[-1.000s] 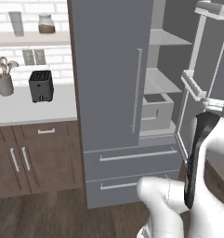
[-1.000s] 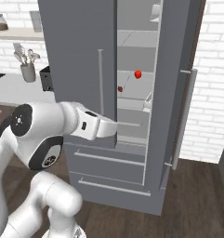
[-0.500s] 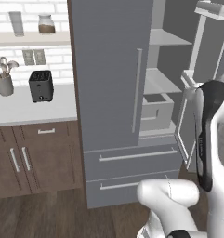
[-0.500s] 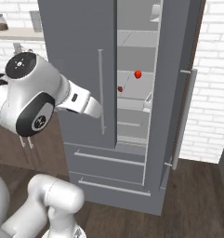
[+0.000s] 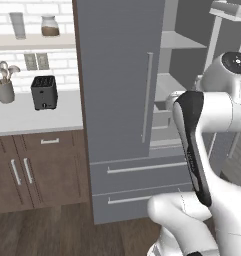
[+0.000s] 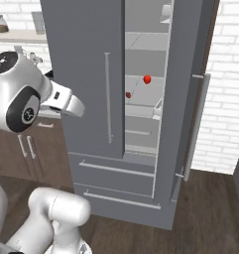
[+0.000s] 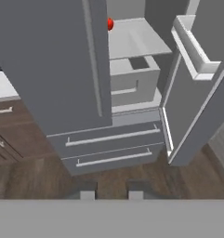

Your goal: Take the strawberry from the fridge and place it on top of the pancake, located on the dining counter.

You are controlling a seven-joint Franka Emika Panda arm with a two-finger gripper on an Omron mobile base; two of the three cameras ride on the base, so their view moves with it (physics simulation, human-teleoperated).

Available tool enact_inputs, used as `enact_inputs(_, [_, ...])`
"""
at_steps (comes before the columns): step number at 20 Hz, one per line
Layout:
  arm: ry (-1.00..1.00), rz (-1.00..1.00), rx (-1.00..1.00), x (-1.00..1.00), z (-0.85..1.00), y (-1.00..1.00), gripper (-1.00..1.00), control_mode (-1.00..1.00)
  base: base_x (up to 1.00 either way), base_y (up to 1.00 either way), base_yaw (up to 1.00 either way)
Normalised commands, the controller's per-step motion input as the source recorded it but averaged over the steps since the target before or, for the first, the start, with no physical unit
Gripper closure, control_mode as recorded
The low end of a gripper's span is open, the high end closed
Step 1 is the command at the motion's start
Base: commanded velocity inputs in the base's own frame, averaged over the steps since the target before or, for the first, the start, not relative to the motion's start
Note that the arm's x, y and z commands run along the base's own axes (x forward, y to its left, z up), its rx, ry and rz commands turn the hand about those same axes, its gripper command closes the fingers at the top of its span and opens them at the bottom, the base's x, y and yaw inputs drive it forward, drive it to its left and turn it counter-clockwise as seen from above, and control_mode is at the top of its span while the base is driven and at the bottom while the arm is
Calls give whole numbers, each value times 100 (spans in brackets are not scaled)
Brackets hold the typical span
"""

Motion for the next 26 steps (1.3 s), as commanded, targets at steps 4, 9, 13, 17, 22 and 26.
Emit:
enact_inputs(4, [0,11,0,64,-1,11,-100,-100,0,0,0])
enact_inputs(9, [0,8,-1,78,-11,2,-100,-100,0,0,0])
enact_inputs(13, [0,-3,-8,64,-17,13,-100,-100,0,0,0])
enact_inputs(17, [0,-10,-2,70,-24,-4,-100,-100,0,0,0])
enact_inputs(22, [0,-2,0,56,-20,-16,-100,-100,0,0,0])
enact_inputs(26, [0,0,0,67,-16,-5,-100,-100,0,0,0])
